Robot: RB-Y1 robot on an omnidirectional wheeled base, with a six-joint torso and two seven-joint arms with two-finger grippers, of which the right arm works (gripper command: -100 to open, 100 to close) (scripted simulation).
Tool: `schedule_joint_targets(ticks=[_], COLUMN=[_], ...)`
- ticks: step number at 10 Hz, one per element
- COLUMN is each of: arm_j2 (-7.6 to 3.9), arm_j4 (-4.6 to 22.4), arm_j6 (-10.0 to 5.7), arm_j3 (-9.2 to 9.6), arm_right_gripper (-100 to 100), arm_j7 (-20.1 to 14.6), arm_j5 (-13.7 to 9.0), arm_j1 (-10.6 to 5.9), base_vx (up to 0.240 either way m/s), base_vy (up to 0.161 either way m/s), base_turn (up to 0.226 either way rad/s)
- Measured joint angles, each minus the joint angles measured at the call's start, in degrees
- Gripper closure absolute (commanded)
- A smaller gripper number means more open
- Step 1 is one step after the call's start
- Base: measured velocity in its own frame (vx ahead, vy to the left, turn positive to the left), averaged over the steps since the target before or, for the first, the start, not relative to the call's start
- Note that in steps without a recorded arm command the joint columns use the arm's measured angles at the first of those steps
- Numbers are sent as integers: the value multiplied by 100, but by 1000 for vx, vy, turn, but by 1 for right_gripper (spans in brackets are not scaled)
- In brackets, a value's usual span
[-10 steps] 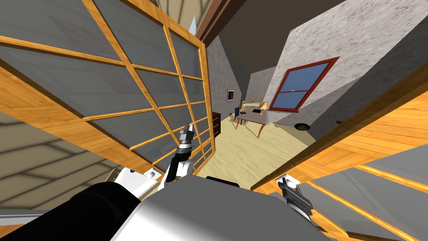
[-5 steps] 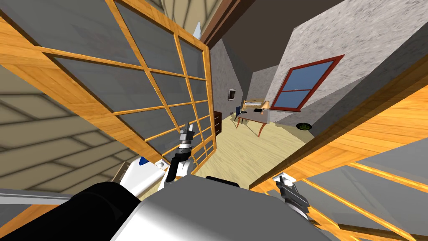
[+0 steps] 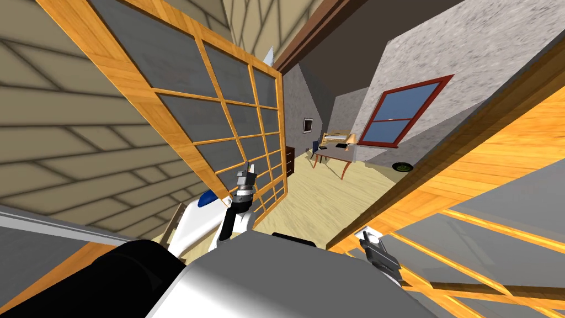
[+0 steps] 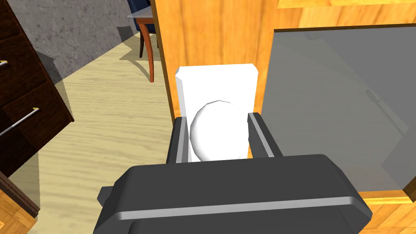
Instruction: Pull the door open
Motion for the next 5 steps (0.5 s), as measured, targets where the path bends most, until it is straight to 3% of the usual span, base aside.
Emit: schedule_joint_targets(ticks=[3,5], arm_j2=[-62,-114], arm_j4=[-86,-78], arm_j6=[-34,-134], arm_j3=[136,331], arm_right_gripper=[100,100], arm_j7=[-31,-138], arm_j5=[86,225], arm_j1=[49,40], base_vx=[-214,-256], base_vy=[-9,-37], base_turn=[64,80])
